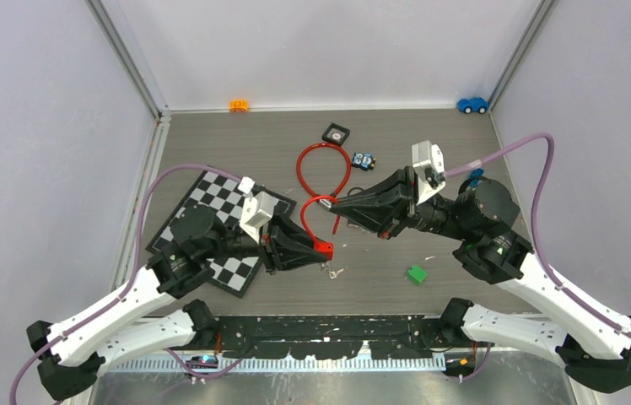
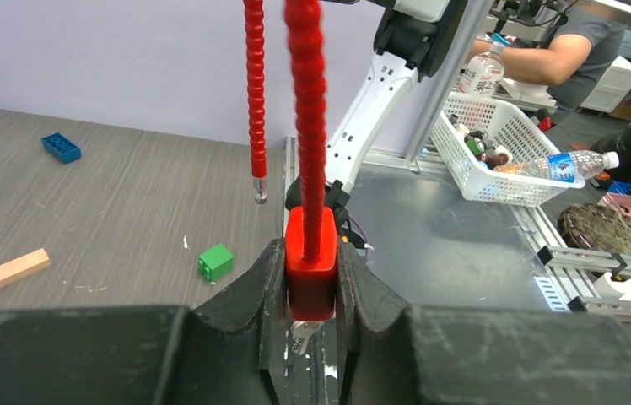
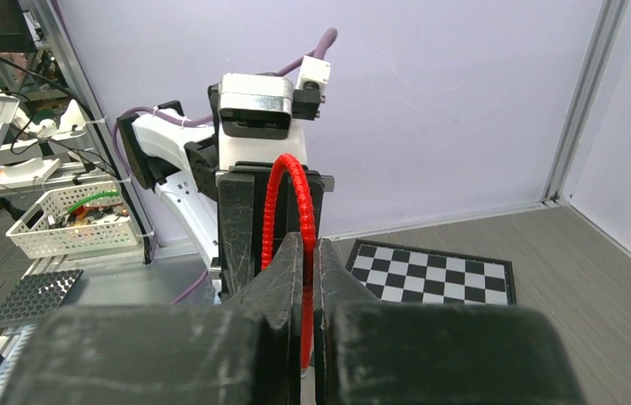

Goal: Lock with the key
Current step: Lock the lock.

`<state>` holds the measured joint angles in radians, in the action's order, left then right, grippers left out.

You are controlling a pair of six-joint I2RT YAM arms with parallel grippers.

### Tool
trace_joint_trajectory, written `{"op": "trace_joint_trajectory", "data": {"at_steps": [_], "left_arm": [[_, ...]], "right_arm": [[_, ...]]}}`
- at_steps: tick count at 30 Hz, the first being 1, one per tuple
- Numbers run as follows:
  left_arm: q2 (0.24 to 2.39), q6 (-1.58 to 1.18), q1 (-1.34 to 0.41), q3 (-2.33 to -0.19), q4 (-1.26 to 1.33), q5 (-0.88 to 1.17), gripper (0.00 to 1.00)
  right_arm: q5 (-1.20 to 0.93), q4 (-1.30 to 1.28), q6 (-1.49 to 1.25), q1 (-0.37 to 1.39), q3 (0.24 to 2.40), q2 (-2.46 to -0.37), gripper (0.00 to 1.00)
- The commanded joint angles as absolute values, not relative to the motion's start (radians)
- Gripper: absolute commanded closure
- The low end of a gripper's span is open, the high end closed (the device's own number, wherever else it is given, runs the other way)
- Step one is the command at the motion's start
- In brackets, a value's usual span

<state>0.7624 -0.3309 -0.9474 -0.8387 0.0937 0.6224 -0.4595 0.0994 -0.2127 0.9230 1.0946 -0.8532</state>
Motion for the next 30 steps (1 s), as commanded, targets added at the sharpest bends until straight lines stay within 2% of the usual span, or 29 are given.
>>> {"op": "trace_joint_trajectory", "data": {"at_steps": [1,13,20,30], "left_arm": [[0.806,-0.294,-0.95,-0.893,0.153,0.675,1.0],[0.794,-0.094,-0.95,-0.896,0.097,0.617,1.0],[0.779,-0.008,-0.95,-0.867,0.132,0.654,1.0],[0.803,-0.021,-0.95,-0.867,0.161,0.681,1.0]], "right_arm": [[-0.501,0.165,-0.182,0.935,1.152,-0.857,0.99],[-0.597,0.076,-0.156,0.936,1.168,-0.834,0.99],[-0.568,0.2,-0.225,0.936,1.096,-0.835,0.99],[-0.569,0.24,-0.237,0.936,1.092,-0.87,0.99]]}}
